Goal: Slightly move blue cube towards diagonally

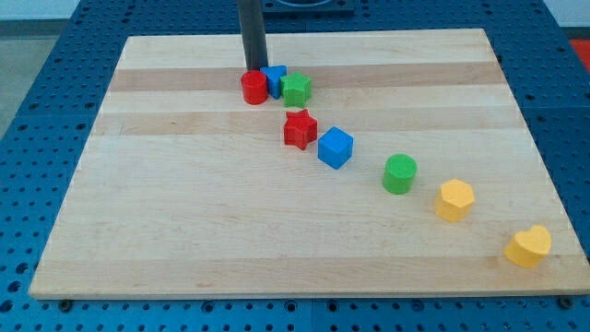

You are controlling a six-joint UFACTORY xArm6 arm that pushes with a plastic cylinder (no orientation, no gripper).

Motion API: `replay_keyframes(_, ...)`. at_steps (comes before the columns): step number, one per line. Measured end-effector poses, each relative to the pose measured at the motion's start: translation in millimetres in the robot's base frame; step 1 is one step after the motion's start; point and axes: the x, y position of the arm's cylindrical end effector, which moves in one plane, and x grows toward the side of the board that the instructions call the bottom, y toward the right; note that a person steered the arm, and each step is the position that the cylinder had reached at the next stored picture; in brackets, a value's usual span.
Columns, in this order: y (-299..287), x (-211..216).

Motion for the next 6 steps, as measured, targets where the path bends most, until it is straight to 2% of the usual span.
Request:
replay_keyframes(3,-28,1)
replay_keyframes(4,-41,18)
replay_keyframes(6,-47,86)
